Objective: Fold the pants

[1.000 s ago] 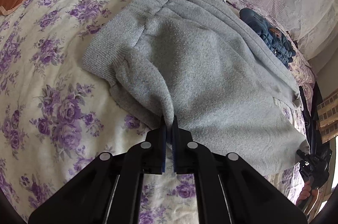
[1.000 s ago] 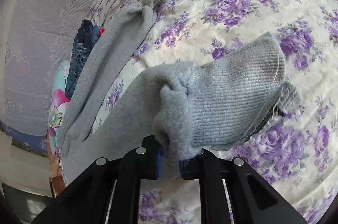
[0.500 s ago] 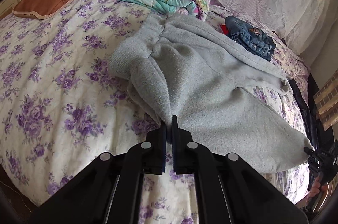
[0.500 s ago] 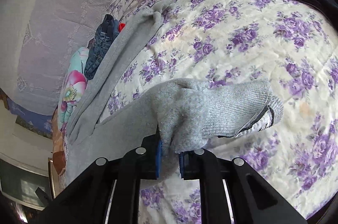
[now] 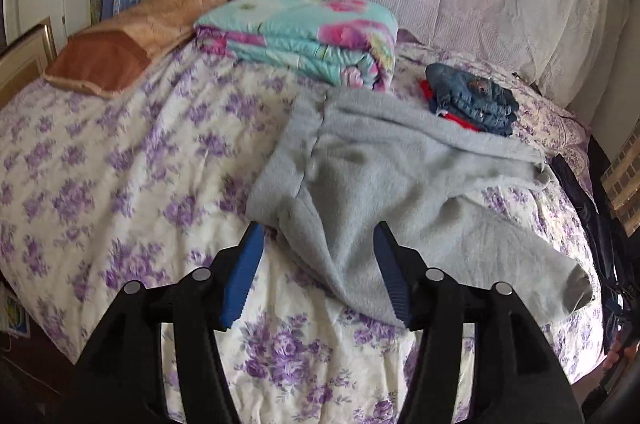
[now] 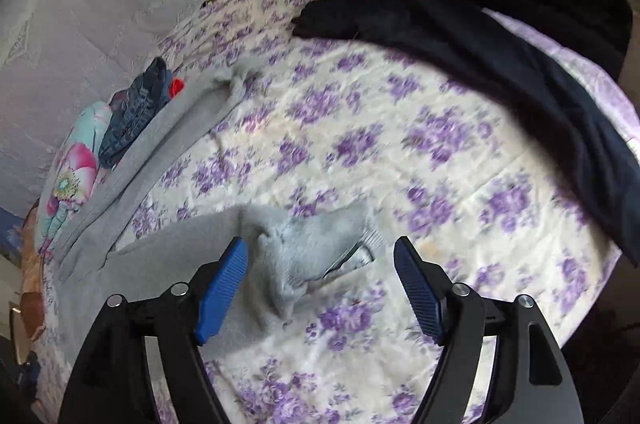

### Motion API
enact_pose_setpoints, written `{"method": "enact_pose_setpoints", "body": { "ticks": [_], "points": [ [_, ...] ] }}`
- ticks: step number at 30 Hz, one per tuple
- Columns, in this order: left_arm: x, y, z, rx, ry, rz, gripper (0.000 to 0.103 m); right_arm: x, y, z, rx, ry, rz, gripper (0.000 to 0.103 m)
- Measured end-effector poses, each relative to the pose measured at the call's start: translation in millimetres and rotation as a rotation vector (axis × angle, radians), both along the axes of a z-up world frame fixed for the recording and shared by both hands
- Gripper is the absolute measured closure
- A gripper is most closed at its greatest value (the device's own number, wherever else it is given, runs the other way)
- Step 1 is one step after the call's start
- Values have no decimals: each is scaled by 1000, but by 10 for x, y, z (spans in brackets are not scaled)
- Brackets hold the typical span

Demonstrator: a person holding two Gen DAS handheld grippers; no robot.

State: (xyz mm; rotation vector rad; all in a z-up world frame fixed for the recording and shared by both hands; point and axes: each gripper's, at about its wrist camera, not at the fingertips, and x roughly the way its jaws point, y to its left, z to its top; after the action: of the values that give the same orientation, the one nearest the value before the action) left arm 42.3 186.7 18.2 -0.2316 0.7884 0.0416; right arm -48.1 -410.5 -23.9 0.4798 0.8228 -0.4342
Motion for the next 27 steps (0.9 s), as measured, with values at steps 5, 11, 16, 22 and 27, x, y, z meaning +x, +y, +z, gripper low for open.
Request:
{"method": "enact_pose_setpoints", "body": {
  "ticks": [5, 11, 16, 22, 27],
  "points": [
    [672, -284, 378, 116, -14, -68, 38, 229, 160, 265, 38, -57, 187, 22],
    [1936, -563, 11, 120, 136, -210, 35, 1286, 85, 277, 199, -42, 260, 22],
    [2721, -370, -721, 151, 348, -110, 38, 2598, -260, -36, 260, 61, 224, 28],
    [3102, -29, -1016, 49, 420, -71, 36, 3612, -580, -644, 331, 132, 149, 55],
    [3183, -42, -1033, 99, 434, -81, 36, 3643, -557, -674, 286, 105, 149, 90]
  ]
}}
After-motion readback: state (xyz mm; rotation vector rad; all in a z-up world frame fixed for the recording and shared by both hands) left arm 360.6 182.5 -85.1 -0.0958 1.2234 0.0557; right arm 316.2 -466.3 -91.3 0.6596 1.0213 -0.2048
